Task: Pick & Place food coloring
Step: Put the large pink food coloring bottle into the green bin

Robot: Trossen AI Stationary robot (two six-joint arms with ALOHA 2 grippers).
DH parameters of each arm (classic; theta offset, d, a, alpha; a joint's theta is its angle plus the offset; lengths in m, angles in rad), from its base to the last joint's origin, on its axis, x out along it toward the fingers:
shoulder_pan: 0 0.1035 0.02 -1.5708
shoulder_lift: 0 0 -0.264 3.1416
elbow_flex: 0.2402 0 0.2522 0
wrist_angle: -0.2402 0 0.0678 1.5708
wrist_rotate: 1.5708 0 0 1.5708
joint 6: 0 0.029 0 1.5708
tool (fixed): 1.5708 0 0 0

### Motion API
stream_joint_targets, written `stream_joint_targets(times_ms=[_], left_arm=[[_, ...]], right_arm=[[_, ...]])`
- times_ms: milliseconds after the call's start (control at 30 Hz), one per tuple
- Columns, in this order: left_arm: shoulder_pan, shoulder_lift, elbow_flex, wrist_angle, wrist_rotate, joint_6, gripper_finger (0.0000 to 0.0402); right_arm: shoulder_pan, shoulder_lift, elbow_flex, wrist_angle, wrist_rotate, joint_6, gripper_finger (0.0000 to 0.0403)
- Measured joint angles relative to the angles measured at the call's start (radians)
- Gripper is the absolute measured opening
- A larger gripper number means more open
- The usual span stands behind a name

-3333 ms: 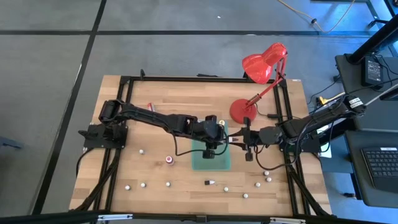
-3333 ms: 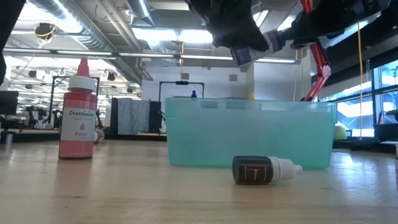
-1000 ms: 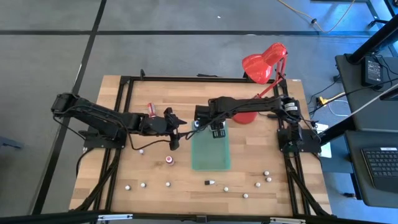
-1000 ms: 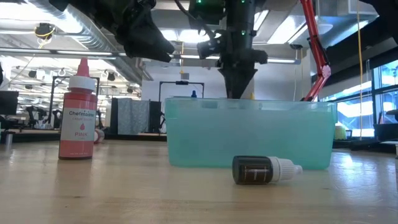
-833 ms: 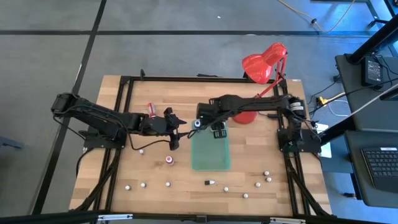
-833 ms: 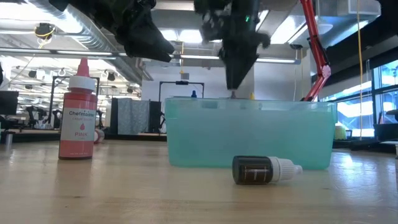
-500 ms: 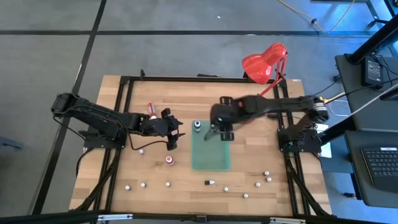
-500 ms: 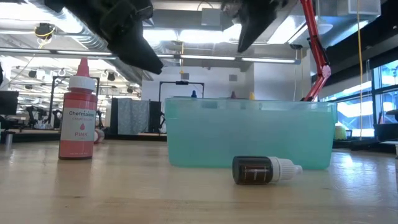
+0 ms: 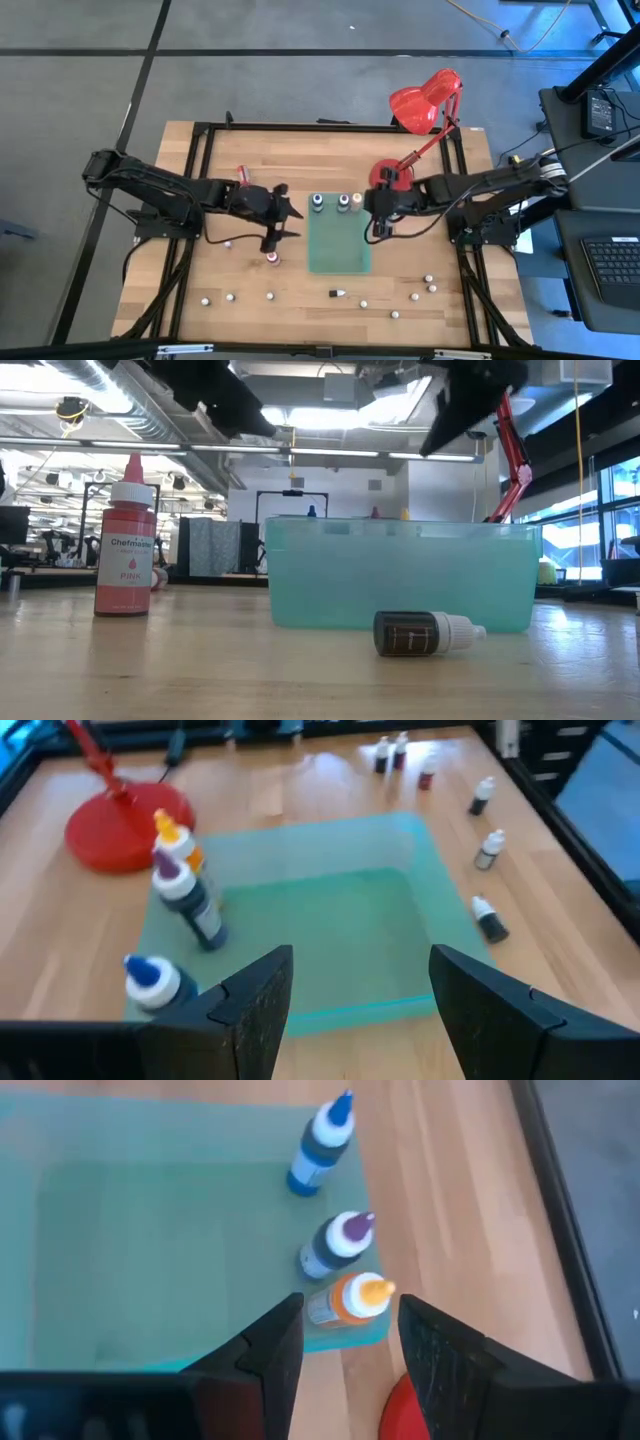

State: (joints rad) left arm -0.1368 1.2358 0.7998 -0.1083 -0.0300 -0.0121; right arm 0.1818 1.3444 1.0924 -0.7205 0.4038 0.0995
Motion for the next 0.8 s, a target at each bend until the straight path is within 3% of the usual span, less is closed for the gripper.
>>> stream_joint_targets(times_ms=[167, 467, 633, 800], left_arm=[[-0.011, 0.000, 0.000, -0.003, 0.009, 0.026, 0.0231], [-0.060, 0.000, 0.000, 0.084, 0.154, 0.145, 0.0231], [-0.079, 0.000, 0.000, 0.079, 0.182, -0.001, 0.0231], [-0.084, 0.000, 0.000, 0.016, 0.177, -0.041, 0.0231]], right_arm=[[0.052, -0.088, -0.173, 0.188, 0.033, -0.055, 0.0165], [0.104, -0.315, -0.417, 0.477, 0.114, -0.057, 0.0165], [0.103, -0.359, -0.485, 0.505, 0.147, -0.054, 0.0165], [0.103, -0.359, -0.537, 0.536, 0.153, -0.020, 0.0165]])
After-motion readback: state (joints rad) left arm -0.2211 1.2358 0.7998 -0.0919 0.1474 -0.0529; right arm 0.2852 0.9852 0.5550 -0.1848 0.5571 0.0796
